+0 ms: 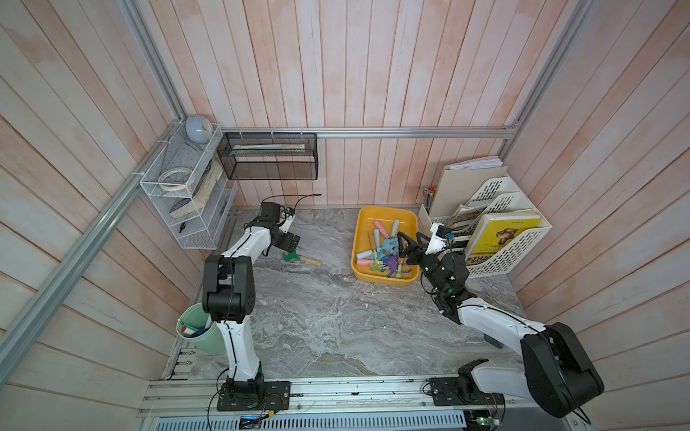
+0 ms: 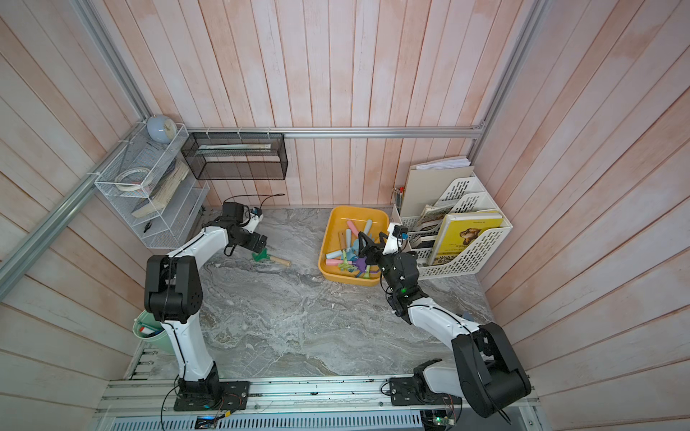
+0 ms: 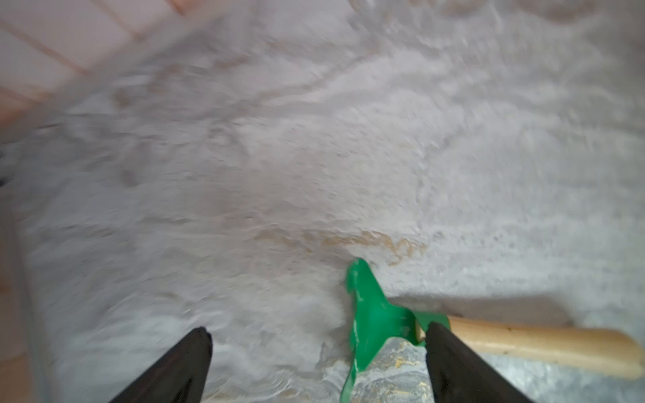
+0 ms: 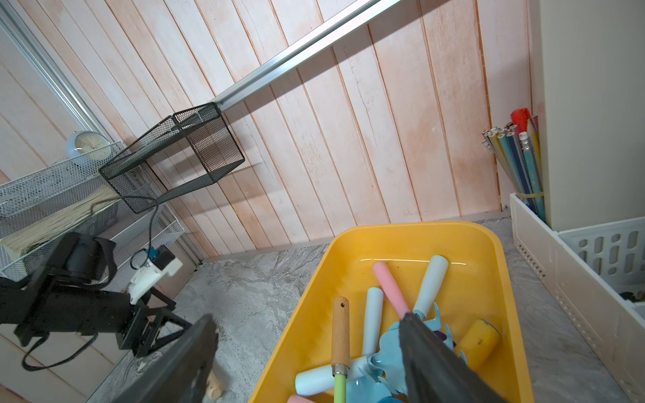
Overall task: Take the hand rake out of the storage box
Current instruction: Place the rake at the center of the board, then move the rake to the center of the board.
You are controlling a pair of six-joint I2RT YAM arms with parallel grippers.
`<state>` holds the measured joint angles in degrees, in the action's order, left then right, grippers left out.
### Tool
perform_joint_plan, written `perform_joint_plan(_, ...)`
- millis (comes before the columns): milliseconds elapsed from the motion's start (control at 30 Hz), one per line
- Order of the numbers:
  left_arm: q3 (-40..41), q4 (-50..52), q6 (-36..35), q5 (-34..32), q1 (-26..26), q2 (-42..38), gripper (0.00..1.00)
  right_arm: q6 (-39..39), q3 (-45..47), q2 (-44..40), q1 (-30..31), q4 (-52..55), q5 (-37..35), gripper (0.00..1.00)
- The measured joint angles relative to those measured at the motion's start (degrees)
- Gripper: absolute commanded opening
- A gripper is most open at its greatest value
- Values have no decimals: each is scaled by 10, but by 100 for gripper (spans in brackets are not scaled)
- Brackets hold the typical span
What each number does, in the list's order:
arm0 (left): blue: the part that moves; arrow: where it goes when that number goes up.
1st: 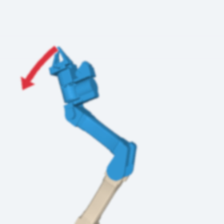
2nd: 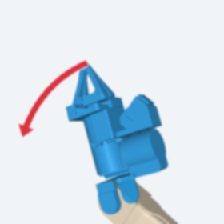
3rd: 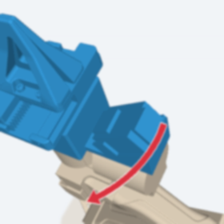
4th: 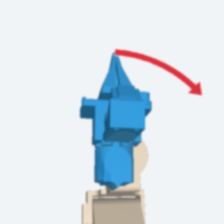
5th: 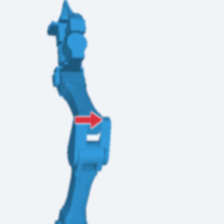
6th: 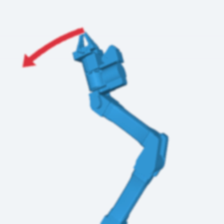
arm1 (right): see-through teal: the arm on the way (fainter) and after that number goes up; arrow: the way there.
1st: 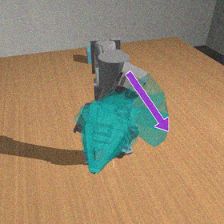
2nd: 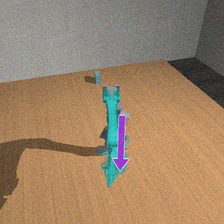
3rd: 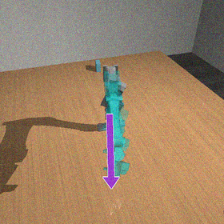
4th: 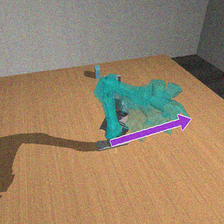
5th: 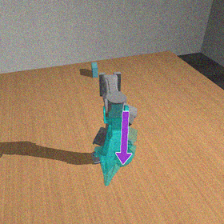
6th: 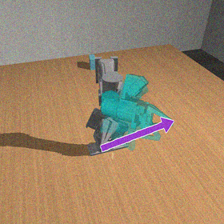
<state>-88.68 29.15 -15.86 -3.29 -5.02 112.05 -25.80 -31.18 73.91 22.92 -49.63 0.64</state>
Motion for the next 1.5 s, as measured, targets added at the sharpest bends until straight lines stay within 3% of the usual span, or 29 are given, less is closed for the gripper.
perform_joint_plan(67,-23,5,124,-71,-31,-23,100,1,0,-2,0,3,2,84)
perform_joint_plan(133,-18,-14,250,-99,-70,-52,100,2,0,-3,0,5,4,84)
perform_joint_plan(333,133,-108,501,-135,-213,-127,100,6,0,-22,-1,23,6,84)
perform_joint_plan(400,168,-122,555,-132,-229,-122,100,6,0,-33,-1,27,5,84)
perform_joint_plan(533,198,-130,631,-132,-206,-98,100,10,0,-50,-1,34,5,84)
perform_joint_plan(733,223,-175,673,-119,-165,-73,99,19,0,-53,-1,43,6,84)
perform_joint_plan(900,236,-202,680,-100,-146,-36,88,21,0,-42,-2,52,6,84)
perform_joint_plan(1000,234,-209,667,-89,-138,-18,83,22,0,-34,-1,62,6,84)
perform_joint_plan(1233,215,-214,628,-56,-121,3,50,25,0,-32,-2,68,6,84)
perform_joint_plan(1500,111,-132,541,-19,-100,60,45,30,-3,-28,-2,75,6,84)
